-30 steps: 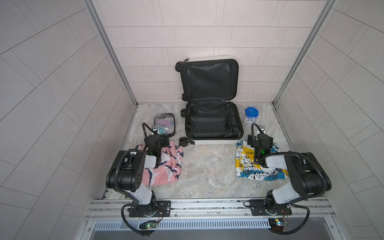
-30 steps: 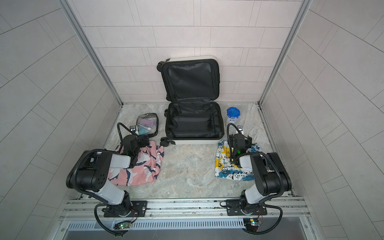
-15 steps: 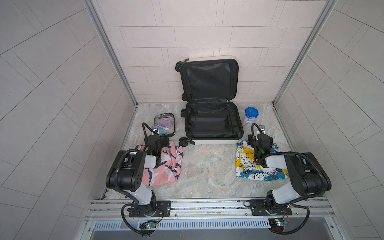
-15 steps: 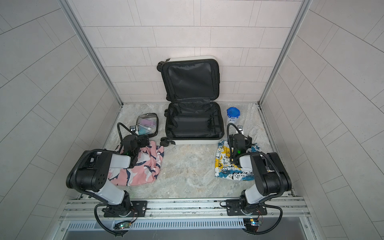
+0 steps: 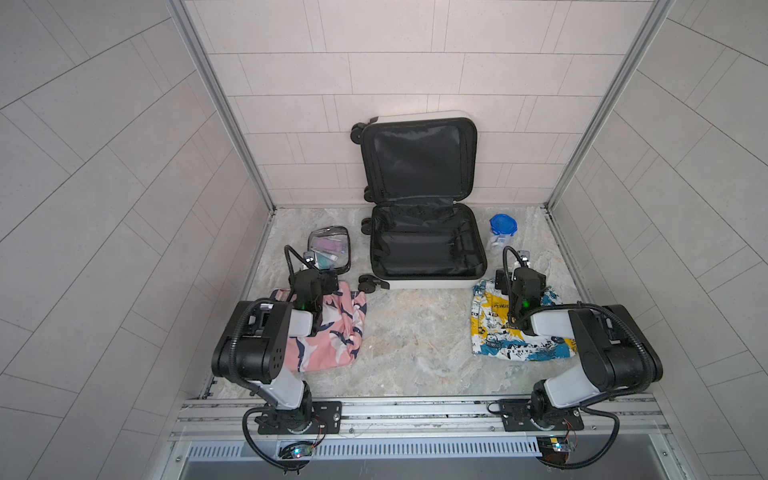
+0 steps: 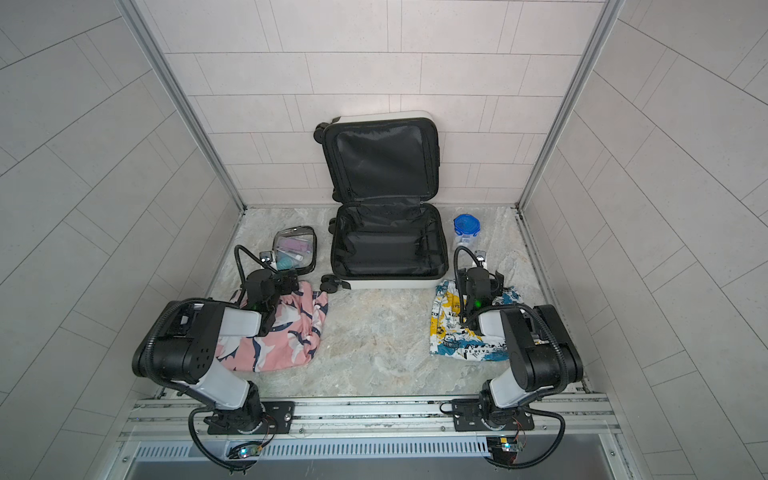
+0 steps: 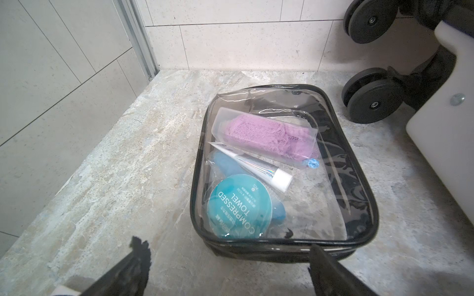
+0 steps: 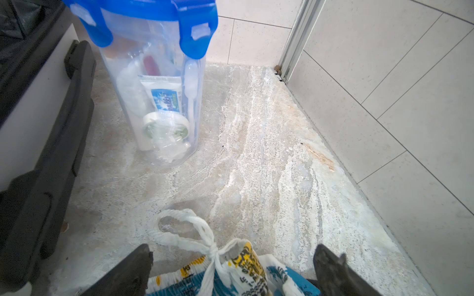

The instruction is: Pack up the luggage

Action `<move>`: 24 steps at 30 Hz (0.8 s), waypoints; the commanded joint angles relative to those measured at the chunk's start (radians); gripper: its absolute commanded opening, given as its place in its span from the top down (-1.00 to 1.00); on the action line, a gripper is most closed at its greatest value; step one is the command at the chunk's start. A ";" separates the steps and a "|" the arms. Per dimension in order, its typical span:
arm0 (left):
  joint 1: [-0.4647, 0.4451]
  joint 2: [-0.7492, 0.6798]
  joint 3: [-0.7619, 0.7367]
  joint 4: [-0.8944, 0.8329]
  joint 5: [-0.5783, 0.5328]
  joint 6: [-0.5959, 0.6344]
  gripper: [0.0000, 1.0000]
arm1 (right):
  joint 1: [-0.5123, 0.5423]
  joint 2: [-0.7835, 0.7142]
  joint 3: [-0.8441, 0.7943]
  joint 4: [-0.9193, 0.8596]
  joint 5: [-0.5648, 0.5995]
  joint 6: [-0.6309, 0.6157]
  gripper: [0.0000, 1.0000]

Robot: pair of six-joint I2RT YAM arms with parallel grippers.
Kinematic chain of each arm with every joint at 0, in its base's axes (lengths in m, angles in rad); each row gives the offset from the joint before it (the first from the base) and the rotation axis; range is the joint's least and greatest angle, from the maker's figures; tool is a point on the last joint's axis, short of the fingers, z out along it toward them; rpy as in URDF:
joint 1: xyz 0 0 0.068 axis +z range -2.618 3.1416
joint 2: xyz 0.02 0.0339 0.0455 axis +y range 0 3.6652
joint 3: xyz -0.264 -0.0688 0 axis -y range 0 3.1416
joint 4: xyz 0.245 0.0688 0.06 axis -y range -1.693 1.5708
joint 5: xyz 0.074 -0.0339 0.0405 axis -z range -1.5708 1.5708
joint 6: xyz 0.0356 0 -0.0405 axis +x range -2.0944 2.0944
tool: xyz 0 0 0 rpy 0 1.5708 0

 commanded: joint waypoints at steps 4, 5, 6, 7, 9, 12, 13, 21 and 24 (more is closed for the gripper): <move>0.003 -0.013 -0.002 0.023 0.006 0.016 -1.00 | 0.001 -0.018 -0.008 0.006 0.015 0.006 -0.99; 0.005 -0.012 -0.001 0.023 0.007 0.014 -1.00 | 0.002 -0.018 -0.008 0.006 0.017 0.006 -0.99; 0.006 -0.013 -0.001 0.022 0.009 0.015 -1.00 | 0.002 -0.018 -0.007 0.006 0.017 0.006 -1.00; 0.005 -0.013 -0.002 0.023 0.009 0.015 -1.00 | 0.001 -0.018 -0.007 0.006 0.017 0.005 -1.00; 0.005 -0.014 -0.003 0.024 0.008 0.015 -1.00 | 0.001 -0.018 -0.008 0.005 0.017 0.005 -1.00; 0.005 -0.014 -0.001 0.022 0.009 0.014 -1.00 | 0.002 -0.017 -0.008 0.006 0.017 0.006 -1.00; 0.006 -0.013 -0.001 0.021 0.009 0.015 -1.00 | 0.003 -0.019 -0.009 0.006 0.017 0.006 -0.99; 0.006 -0.102 -0.004 -0.044 -0.043 -0.009 -1.00 | 0.002 -0.128 0.021 -0.141 0.011 0.000 -1.00; 0.005 -0.163 0.026 -0.149 -0.079 -0.020 -1.00 | 0.002 -0.187 0.051 -0.264 0.020 0.013 -0.99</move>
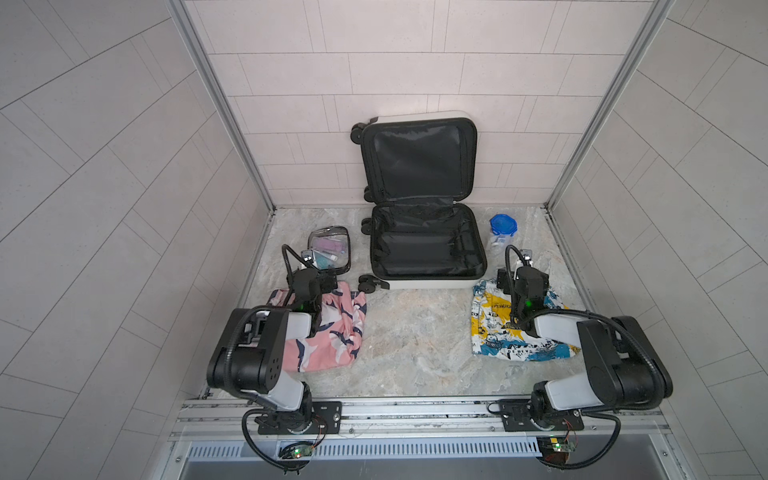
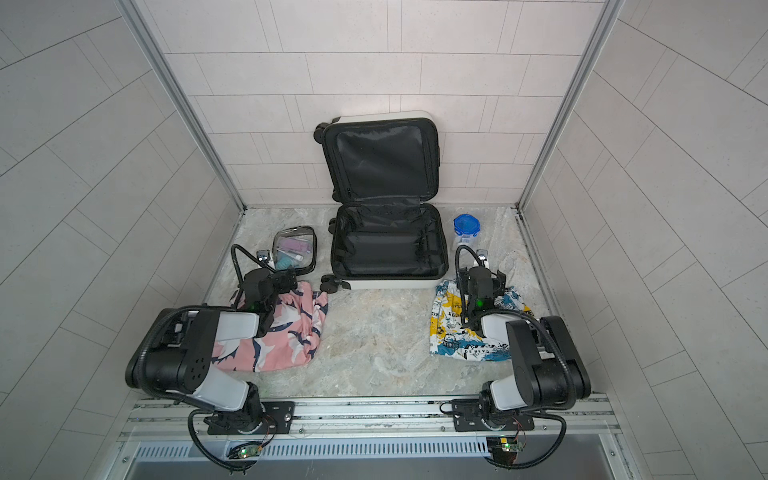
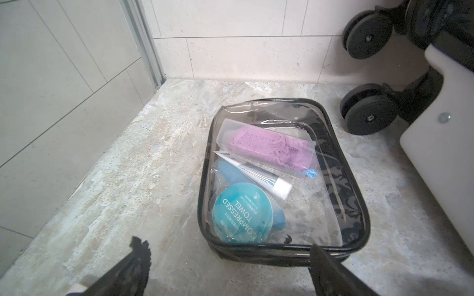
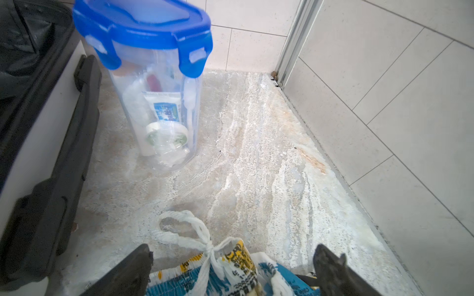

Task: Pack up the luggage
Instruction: 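Reach the left gripper toward the printed shorts while the right gripper lowers onto them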

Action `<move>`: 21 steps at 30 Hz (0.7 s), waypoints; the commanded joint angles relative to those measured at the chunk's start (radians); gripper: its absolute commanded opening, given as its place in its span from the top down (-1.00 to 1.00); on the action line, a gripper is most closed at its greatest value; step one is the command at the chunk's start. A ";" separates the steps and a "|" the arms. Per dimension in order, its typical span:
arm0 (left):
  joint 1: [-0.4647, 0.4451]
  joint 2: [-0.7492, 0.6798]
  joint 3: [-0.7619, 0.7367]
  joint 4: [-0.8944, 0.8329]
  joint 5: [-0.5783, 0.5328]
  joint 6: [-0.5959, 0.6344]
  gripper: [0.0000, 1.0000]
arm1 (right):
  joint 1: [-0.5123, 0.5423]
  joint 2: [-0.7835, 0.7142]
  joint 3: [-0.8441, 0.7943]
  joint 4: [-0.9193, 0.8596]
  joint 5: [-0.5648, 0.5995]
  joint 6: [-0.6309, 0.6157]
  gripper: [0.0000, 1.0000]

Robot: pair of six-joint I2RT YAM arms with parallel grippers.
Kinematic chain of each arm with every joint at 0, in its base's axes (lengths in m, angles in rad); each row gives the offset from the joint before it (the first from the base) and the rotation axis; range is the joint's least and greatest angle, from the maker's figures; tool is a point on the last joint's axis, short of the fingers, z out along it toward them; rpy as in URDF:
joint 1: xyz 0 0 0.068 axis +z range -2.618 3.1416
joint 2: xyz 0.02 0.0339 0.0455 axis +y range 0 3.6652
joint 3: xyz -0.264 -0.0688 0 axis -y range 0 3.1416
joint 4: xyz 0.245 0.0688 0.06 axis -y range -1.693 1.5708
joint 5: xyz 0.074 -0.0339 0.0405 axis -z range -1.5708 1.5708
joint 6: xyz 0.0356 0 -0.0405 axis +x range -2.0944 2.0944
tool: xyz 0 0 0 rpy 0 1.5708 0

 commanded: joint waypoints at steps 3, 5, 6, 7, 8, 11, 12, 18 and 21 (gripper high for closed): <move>0.005 -0.137 0.061 -0.186 -0.031 -0.003 -1.00 | 0.004 -0.132 0.024 -0.203 0.014 0.018 -0.99; 0.001 -0.196 0.085 -0.253 -0.039 -0.018 -1.00 | 0.003 -0.187 0.021 -0.246 0.022 0.029 -0.99; 0.001 -0.232 0.096 -0.281 -0.032 -0.019 -1.00 | 0.003 -0.218 0.018 -0.276 0.017 0.034 -0.99; 0.001 -0.265 0.110 -0.314 -0.024 -0.026 -1.00 | 0.004 -0.249 0.018 -0.304 0.013 0.042 -0.99; -0.001 -0.295 0.124 -0.348 -0.023 -0.037 -1.00 | 0.003 -0.280 0.018 -0.331 0.011 0.052 -0.99; -0.004 -0.382 0.208 -0.538 -0.032 -0.120 -1.00 | 0.003 -0.385 0.034 -0.448 0.017 0.109 -0.99; -0.004 -0.407 0.248 -0.627 -0.035 -0.168 -1.00 | 0.003 -0.422 0.047 -0.499 0.021 0.133 -0.99; -0.003 -0.470 0.462 -1.056 0.046 -0.415 -1.00 | 0.002 -0.587 0.133 -0.825 0.090 0.392 -0.99; 0.001 -0.497 0.481 -1.120 0.148 -0.563 -1.00 | 0.001 -0.576 0.221 -0.998 0.031 0.451 -0.99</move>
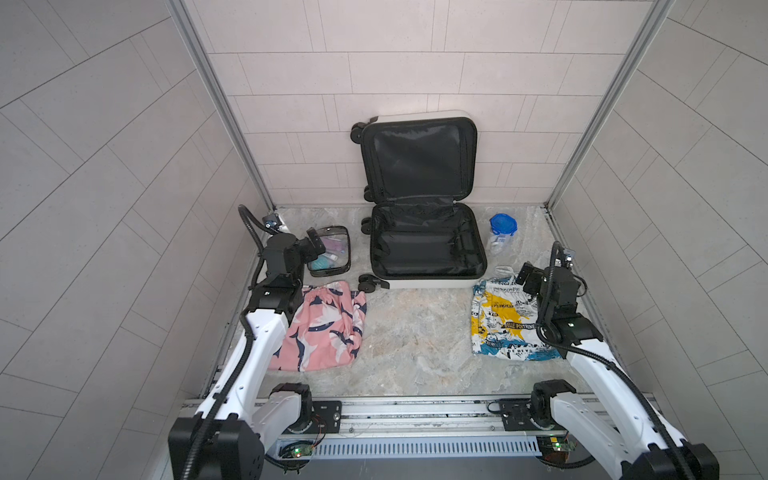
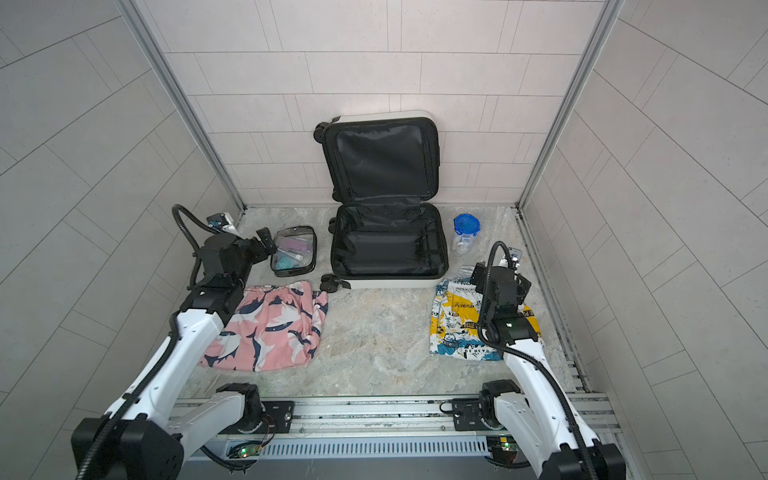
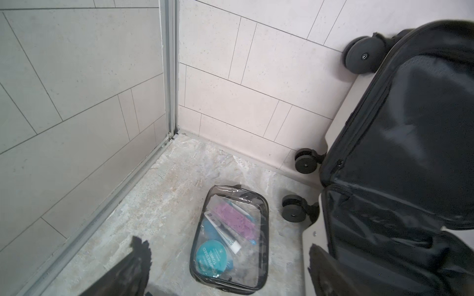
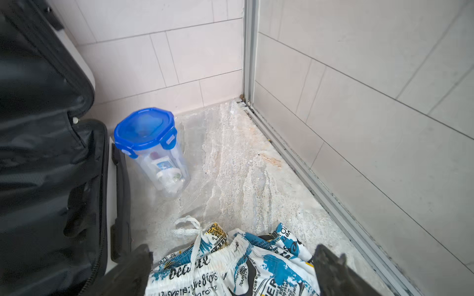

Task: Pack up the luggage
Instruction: 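Reach the left gripper toward the printed shorts while the right gripper lowers onto them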

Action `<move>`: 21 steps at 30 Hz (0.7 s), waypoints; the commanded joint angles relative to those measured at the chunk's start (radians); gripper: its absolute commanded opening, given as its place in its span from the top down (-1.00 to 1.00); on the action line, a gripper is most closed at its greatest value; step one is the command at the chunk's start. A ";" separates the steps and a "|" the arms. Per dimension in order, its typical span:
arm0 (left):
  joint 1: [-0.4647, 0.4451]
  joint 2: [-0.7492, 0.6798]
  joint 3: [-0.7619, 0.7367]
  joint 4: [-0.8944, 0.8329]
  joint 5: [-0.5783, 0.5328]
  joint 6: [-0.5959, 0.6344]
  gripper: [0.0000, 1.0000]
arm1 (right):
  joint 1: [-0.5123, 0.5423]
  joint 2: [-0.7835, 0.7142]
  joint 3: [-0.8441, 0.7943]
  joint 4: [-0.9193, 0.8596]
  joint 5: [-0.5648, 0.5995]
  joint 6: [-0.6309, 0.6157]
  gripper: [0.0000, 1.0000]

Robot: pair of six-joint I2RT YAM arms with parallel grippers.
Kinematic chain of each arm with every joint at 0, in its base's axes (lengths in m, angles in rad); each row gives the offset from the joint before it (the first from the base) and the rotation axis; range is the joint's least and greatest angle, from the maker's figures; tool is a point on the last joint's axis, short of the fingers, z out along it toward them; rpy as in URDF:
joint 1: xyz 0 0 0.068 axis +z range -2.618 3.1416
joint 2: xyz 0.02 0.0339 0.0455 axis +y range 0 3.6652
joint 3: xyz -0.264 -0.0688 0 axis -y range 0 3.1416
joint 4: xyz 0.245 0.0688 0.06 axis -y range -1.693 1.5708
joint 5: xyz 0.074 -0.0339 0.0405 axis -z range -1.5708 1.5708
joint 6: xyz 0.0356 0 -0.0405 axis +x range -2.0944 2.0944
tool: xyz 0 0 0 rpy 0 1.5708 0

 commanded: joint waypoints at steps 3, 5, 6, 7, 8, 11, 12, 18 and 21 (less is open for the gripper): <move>0.002 -0.024 -0.003 -0.159 0.342 -0.258 -1.00 | 0.001 0.039 0.148 -0.382 -0.165 0.155 -0.98; 0.000 -0.022 -0.013 -0.121 0.471 -0.313 -0.95 | 0.001 0.047 0.158 -0.407 -0.281 0.155 -0.86; -0.007 -0.030 -0.021 -0.111 0.516 -0.330 -0.89 | 0.001 0.047 0.153 -0.406 -0.329 0.160 -0.81; -0.030 -0.043 -0.034 -0.098 0.513 -0.357 -0.86 | 0.001 0.049 0.149 -0.405 -0.355 0.165 -0.78; -0.066 -0.054 -0.049 -0.091 0.500 -0.368 -0.86 | 0.001 0.054 0.146 -0.407 -0.371 0.169 -0.75; -0.259 -0.074 -0.099 -0.082 0.396 -0.354 -0.85 | 0.001 0.082 0.144 -0.402 -0.373 0.174 -0.75; -0.335 -0.071 -0.113 -0.071 0.346 -0.348 -0.85 | 0.002 0.096 0.147 -0.391 -0.371 0.168 -0.78; -0.610 0.020 -0.133 -0.058 0.178 -0.370 -0.87 | -0.028 0.254 0.296 -0.491 -0.361 0.112 -0.83; -0.619 0.052 -0.094 -0.103 0.198 -0.381 -0.87 | -0.058 0.316 0.401 -0.575 -0.375 0.060 -0.82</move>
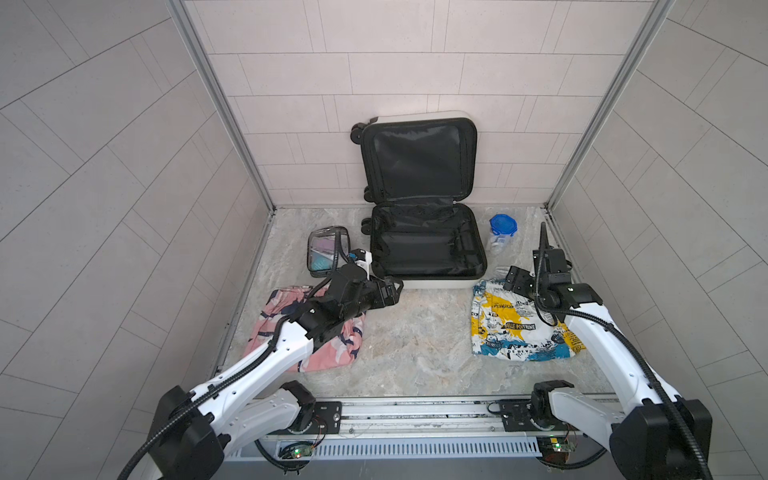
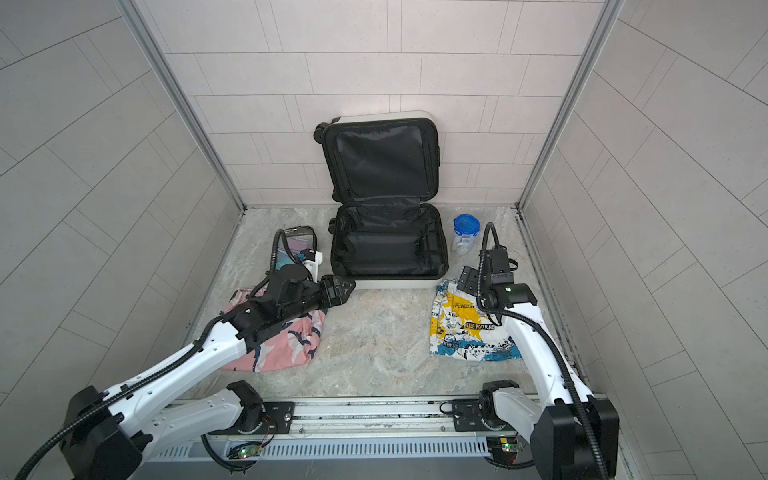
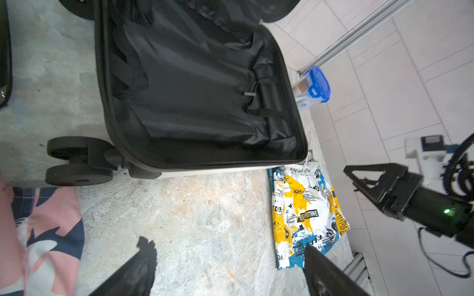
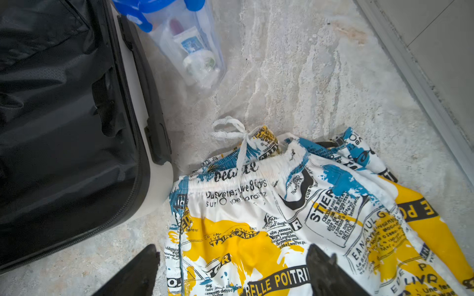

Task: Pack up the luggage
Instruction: 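Reach the left gripper toward the printed shorts while the right gripper lowers onto them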

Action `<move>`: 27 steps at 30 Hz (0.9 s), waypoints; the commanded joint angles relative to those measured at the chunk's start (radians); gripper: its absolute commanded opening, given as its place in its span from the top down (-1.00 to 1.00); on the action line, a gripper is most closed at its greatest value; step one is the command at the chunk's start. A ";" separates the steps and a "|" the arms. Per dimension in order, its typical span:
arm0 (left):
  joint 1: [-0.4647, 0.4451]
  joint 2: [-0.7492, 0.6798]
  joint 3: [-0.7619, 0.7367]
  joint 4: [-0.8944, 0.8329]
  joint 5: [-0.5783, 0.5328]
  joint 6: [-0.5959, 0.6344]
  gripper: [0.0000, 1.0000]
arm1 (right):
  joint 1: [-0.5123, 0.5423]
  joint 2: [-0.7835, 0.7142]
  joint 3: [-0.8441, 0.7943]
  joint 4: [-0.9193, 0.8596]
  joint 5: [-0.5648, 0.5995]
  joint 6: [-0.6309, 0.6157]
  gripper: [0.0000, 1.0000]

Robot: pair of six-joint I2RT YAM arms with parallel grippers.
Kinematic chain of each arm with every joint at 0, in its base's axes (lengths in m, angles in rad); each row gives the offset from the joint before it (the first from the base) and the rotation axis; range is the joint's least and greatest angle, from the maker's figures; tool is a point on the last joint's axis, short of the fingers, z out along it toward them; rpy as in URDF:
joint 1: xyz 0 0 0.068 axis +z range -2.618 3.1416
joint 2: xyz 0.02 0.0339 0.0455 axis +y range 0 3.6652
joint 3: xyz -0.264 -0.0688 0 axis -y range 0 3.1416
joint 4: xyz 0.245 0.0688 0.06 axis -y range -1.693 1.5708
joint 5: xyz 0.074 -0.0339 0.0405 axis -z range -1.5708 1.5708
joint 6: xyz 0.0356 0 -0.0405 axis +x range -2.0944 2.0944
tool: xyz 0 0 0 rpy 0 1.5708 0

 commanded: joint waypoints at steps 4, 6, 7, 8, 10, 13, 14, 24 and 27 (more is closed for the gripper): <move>-0.070 0.072 0.118 -0.083 -0.065 0.021 -0.87 | -0.023 0.082 0.177 -0.199 -0.010 -0.069 -0.81; -0.083 0.119 0.154 -0.121 -0.038 0.016 -0.87 | -0.027 0.106 0.208 -0.240 -0.018 -0.057 -0.81; -0.087 0.139 0.170 -0.148 -0.028 0.000 -0.87 | -0.028 0.119 0.223 -0.255 -0.022 -0.049 -0.81; -0.091 0.153 0.172 -0.151 -0.007 -0.015 -0.87 | -0.028 0.128 0.237 -0.271 -0.022 -0.045 -0.82; -0.112 0.169 0.177 -0.172 -0.009 -0.032 -0.87 | -0.029 0.145 0.253 -0.291 -0.010 -0.037 -0.82; -0.139 0.182 0.162 -0.176 -0.017 -0.055 -0.87 | -0.043 0.160 0.257 -0.305 -0.029 -0.022 -0.81; -0.144 0.190 0.155 -0.168 -0.012 -0.071 -0.87 | -0.046 0.161 0.261 -0.316 -0.028 -0.024 -0.82; -0.229 0.411 0.141 -0.014 0.088 -0.133 -0.87 | -0.183 0.136 0.258 -0.400 -0.077 -0.065 -0.84; -0.240 0.505 0.175 0.022 0.143 -0.128 -0.87 | -0.241 0.138 0.245 -0.419 -0.100 -0.068 -0.84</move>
